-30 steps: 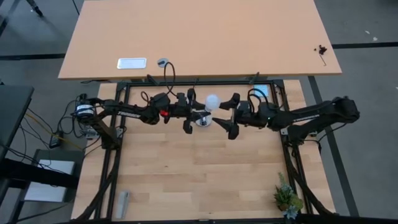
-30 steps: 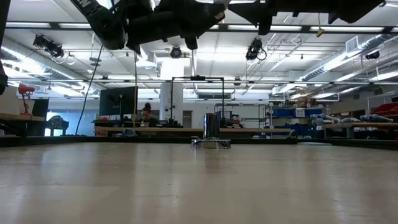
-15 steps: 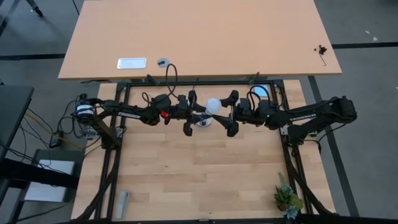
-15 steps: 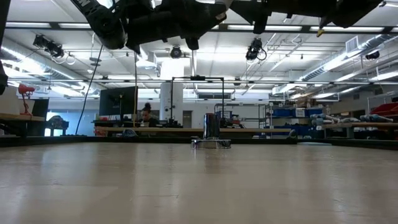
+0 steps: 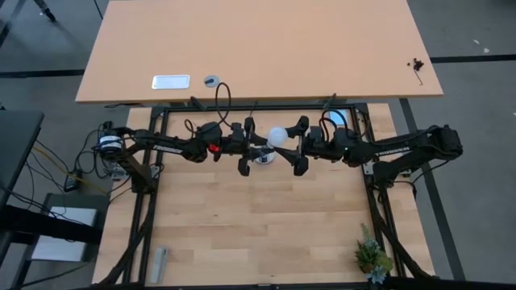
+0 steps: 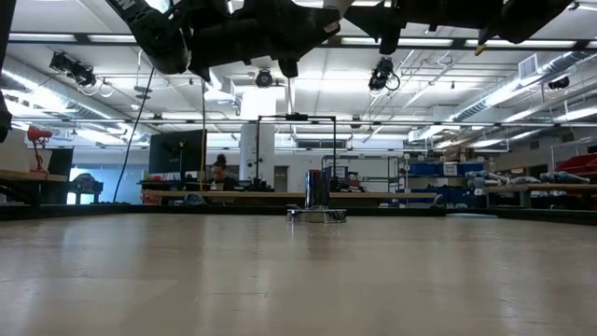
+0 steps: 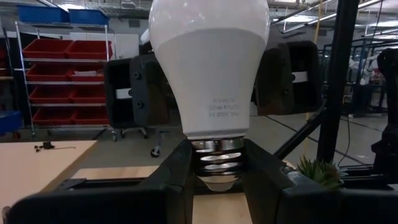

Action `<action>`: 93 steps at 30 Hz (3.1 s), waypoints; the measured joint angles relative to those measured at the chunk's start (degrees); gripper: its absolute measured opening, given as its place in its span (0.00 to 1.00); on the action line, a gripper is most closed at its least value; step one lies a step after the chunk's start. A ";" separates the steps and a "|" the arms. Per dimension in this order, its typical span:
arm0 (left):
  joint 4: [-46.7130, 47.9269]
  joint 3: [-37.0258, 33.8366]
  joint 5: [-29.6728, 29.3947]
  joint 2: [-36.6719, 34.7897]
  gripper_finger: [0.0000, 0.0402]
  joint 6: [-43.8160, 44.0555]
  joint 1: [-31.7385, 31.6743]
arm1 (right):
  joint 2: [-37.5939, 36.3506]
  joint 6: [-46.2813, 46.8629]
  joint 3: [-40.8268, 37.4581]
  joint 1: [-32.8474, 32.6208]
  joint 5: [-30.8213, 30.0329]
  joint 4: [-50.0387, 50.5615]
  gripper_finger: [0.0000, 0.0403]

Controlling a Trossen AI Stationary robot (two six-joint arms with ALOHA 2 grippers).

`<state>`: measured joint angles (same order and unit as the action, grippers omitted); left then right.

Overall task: Screw lightbulb
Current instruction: Insert the lightbulb into the lamp

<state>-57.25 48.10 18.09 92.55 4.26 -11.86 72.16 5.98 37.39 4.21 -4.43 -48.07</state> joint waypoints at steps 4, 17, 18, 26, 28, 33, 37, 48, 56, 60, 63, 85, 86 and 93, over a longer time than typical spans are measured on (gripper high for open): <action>-0.04 0.00 0.02 0.00 0.24 0.38 0.00 | 0.00 0.04 0.00 0.00 0.00 0.01 0.76; 0.07 0.00 0.62 0.02 0.24 0.91 0.65 | 0.00 1.70 0.00 0.00 1.24 -0.33 0.76; 0.07 0.00 0.57 0.02 0.24 0.92 0.73 | 0.00 2.04 0.00 -0.02 1.31 -0.33 0.76; -0.25 0.02 -0.09 0.02 0.24 0.75 0.81 | 0.00 2.84 0.00 -1.07 1.55 -0.37 0.80; -0.14 0.61 -0.17 0.03 0.24 0.75 0.81 | 0.00 2.67 0.00 -1.07 1.55 -0.71 0.81; 0.28 1.55 -0.17 0.04 0.24 0.43 0.78 | 0.00 1.16 0.00 -1.09 1.46 -1.35 0.81; 1.42 1.60 0.01 0.04 0.24 0.43 0.79 | 0.00 -0.28 0.02 -1.14 1.18 -1.65 0.81; 1.79 1.62 0.17 0.02 0.24 0.43 0.81 | 0.00 -1.53 0.02 -1.11 1.01 -2.43 0.76; 1.82 1.64 0.11 0.02 0.24 0.82 0.81 | 0.00 -1.70 0.02 -0.97 1.01 -2.39 0.69; 1.94 1.70 -0.06 0.02 0.29 2.24 0.81 | 0.00 -1.71 0.02 -0.51 1.02 -2.26 0.66; 2.86 1.73 -0.32 -0.02 0.36 2.46 0.78 | 0.02 -1.75 0.02 -0.25 1.05 -2.17 0.66; 18.02 1.60 -2.71 0.02 0.40 0.49 -3.88 | -3.03 -3.24 0.11 3.37 1.16 1.14 0.65; 19.17 1.60 -3.69 0.02 0.40 -0.12 -4.20 | -3.06 -3.24 0.11 3.77 1.17 1.80 0.65; 26.80 1.05 -10.44 0.02 0.30 -1.28 -5.14 | -2.31 -3.65 0.09 6.02 4.12 5.99 0.65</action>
<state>-30.46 49.14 7.65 92.58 2.99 -16.99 69.85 2.33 37.48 10.23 -0.31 -42.09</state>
